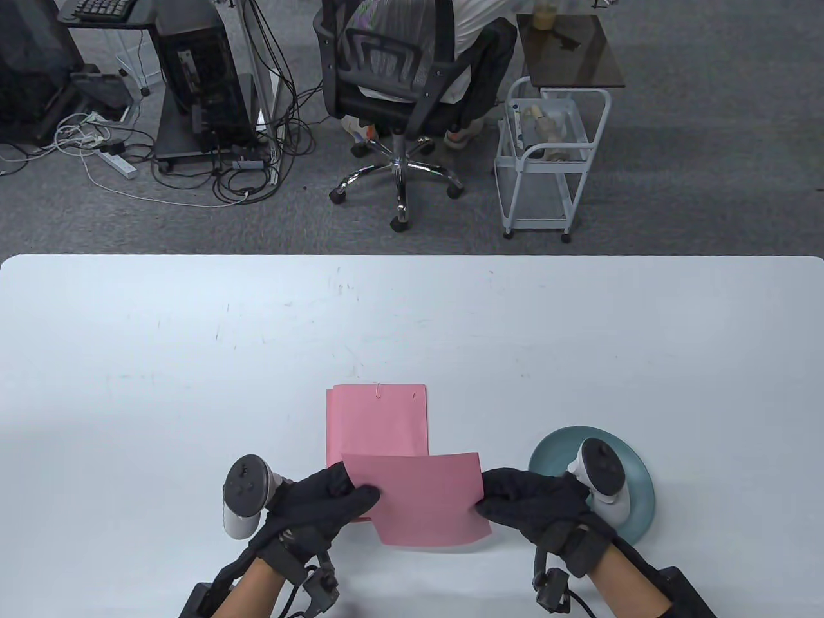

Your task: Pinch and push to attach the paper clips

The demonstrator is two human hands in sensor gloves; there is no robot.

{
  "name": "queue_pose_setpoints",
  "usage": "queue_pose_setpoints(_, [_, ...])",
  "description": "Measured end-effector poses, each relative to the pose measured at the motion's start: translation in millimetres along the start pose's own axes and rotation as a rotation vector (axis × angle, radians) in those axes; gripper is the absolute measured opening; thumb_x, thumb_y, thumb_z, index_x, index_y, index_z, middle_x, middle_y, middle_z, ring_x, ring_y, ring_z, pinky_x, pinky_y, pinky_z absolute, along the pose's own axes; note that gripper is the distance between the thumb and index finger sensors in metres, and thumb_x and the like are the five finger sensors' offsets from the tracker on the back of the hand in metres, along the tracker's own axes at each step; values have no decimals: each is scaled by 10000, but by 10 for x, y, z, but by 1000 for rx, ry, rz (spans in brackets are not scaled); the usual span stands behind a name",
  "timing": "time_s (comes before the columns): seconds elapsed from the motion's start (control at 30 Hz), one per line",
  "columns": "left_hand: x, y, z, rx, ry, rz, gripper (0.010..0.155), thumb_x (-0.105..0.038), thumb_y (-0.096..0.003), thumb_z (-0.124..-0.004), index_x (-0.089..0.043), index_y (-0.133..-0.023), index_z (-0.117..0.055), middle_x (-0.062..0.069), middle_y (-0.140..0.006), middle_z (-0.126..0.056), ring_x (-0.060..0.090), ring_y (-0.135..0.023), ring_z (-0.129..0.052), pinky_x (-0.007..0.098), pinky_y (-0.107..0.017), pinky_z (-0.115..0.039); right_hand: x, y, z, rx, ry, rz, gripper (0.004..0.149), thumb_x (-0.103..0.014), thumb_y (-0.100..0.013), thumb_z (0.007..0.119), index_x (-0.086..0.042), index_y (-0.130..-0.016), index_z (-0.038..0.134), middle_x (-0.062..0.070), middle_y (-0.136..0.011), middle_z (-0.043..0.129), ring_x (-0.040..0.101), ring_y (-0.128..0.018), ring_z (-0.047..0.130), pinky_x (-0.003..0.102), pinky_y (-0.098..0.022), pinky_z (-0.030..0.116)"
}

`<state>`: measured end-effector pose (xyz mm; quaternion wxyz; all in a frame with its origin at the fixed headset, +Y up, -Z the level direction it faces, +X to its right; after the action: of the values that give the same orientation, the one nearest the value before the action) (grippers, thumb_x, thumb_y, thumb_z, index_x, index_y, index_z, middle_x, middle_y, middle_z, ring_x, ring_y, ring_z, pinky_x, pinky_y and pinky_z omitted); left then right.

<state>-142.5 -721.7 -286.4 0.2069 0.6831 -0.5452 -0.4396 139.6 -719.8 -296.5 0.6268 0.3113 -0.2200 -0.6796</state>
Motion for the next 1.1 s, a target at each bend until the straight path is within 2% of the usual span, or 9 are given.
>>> queue_pose_setpoints(0.17, [40, 0, -35, -7, -72, 46, 410, -352, -632, -787, -242, -1025, -755, 19, -975, -920, 277, -877, -945, 486, -678, -773, -6, 28, -88, -28, 118, 49, 393, -181, -596, 788, -181, -989, 777, 118, -980, 818, 399, -894, 788, 636, -673, 594])
queue_pose_setpoints(0.33, [91, 9, -20, -35, -95, 79, 411, -348, -634, -783, -239, -1029, -750, 25, -981, -914, 282, -883, -938, 489, -680, -768, -28, 37, -62, -64, 133, 51, 530, -227, -597, 808, -175, -1096, 636, 152, -1087, 683, 441, -962, 682, 654, -696, 522])
queue_pose_setpoints(0.47, [141, 2, -68, -18, -107, 100, 415, -345, -633, -784, -232, -1031, -750, 32, -982, -913, 285, -885, -936, 489, -680, -766, 0, 26, -65, 9, 136, 34, 514, -266, -606, 789, -165, -1089, 646, 155, -1067, 707, 429, -942, 709, 637, -689, 547])
queue_pose_setpoints(0.6, [194, -12, -133, 19, -126, 119, 443, -362, -627, -797, -224, -1043, -737, 38, -996, -902, 293, -899, -923, 497, -687, -757, 53, 30, -57, -11, 134, 56, 498, -268, -610, 784, -163, -1081, 661, 152, -1057, 724, 429, -939, 714, 639, -689, 544])
queue_pose_setpoints(0.87, [147, -29, -184, 28, -147, 102, 428, -365, -638, -777, -231, -1042, -736, 31, -997, -901, 285, -903, -921, 495, -691, -755, -55, 23, -50, 72, 184, -19, 411, -264, -614, 761, -171, -1014, 753, 122, -996, 808, 400, -913, 757, 623, -680, 574])
queue_pose_setpoints(1.1, [151, -32, -207, 42, -122, 96, 434, -374, -640, -770, -230, -1048, -732, 34, -1004, -895, 286, -908, -916, 495, -694, -752, 11, 28, -76, 67, 165, 10, 413, -281, -620, 752, -157, -1014, 754, 137, -988, 811, 404, -898, 768, 620, -676, 580])
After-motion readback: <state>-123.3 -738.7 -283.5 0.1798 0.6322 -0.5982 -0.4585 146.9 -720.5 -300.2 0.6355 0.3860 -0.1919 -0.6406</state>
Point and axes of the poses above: the tracker on the back of each hand, its own x axis roughly to the little-finger side, its own y axis roughly from the fingertips to the wrist, z = x × y, the point moved 5 cm from there along -y, roughly from the wrist to the fingertips
